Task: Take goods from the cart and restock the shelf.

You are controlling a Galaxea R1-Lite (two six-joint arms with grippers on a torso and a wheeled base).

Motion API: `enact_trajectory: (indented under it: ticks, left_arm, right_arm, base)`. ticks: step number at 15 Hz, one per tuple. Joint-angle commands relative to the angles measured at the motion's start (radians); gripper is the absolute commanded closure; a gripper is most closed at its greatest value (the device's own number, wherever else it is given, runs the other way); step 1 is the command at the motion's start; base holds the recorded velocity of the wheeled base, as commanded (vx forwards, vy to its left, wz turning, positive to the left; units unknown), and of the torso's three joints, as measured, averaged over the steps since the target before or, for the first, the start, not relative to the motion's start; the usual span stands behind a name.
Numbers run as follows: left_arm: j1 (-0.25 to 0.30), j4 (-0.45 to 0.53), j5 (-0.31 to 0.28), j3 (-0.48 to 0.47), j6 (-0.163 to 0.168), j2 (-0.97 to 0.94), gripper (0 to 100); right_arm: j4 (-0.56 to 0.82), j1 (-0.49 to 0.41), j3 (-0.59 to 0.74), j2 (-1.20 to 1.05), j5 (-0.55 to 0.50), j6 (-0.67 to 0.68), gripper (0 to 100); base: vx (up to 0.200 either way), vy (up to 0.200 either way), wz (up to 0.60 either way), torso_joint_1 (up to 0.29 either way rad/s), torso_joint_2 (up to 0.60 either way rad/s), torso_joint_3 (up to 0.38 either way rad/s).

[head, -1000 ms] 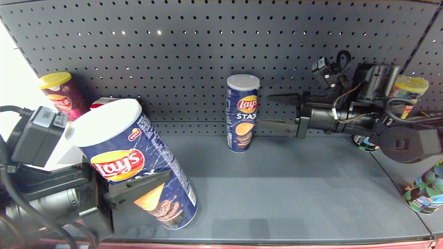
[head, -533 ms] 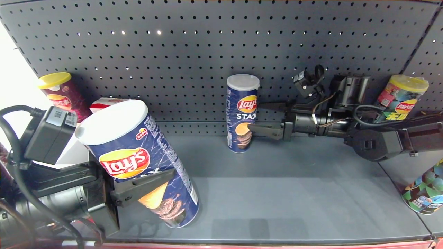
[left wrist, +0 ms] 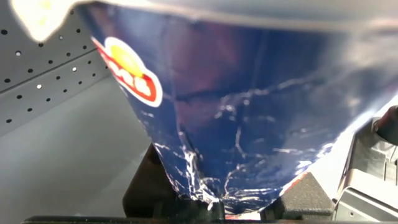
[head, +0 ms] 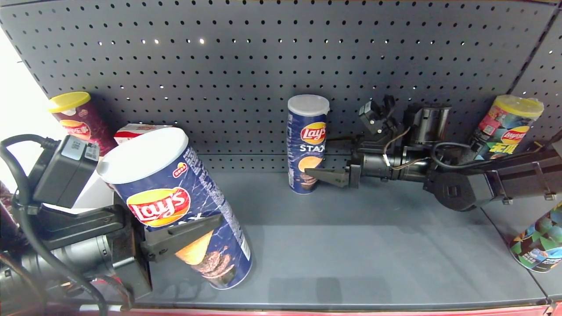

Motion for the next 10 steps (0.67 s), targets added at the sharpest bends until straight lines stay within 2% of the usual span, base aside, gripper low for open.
enact_trajectory:
  ticks: [1, 4, 7, 10]
  left_arm:
    - [0.003, 0.0, 0.0, 0.001, -0.004, 0.0, 100]
    - [0.007, -0.002, 0.0, 0.001, -0.004, 0.0, 100]
    - [0.007, -0.002, 0.0, 0.007, -0.004, -0.001, 100]
    - [0.006, -0.002, 0.0, 0.008, -0.004, 0.002, 100]
  right_arm:
    - [0.0, 0.01, 0.007, -0.006, 0.0, -0.001, 0]
    - [0.0, 0.016, 0.03, -0.017, 0.0, -0.001, 0]
    - [-0.001, 0.027, 0.141, -0.092, -0.004, -0.019, 0]
    - [-0.001, 0.021, 0.124, -0.071, -0.044, -0.018, 0]
  base:
    - [0.0, 0.0, 0.0, 0.0, 0.0, 0.0]
    - [0.0, 0.0, 0.0, 0.0, 0.0, 0.0]
    - [0.0, 0.0, 0.0, 0.0, 0.0, 0.0]
    - [0.0, 0.0, 0.0, 0.0, 0.0, 0.0]
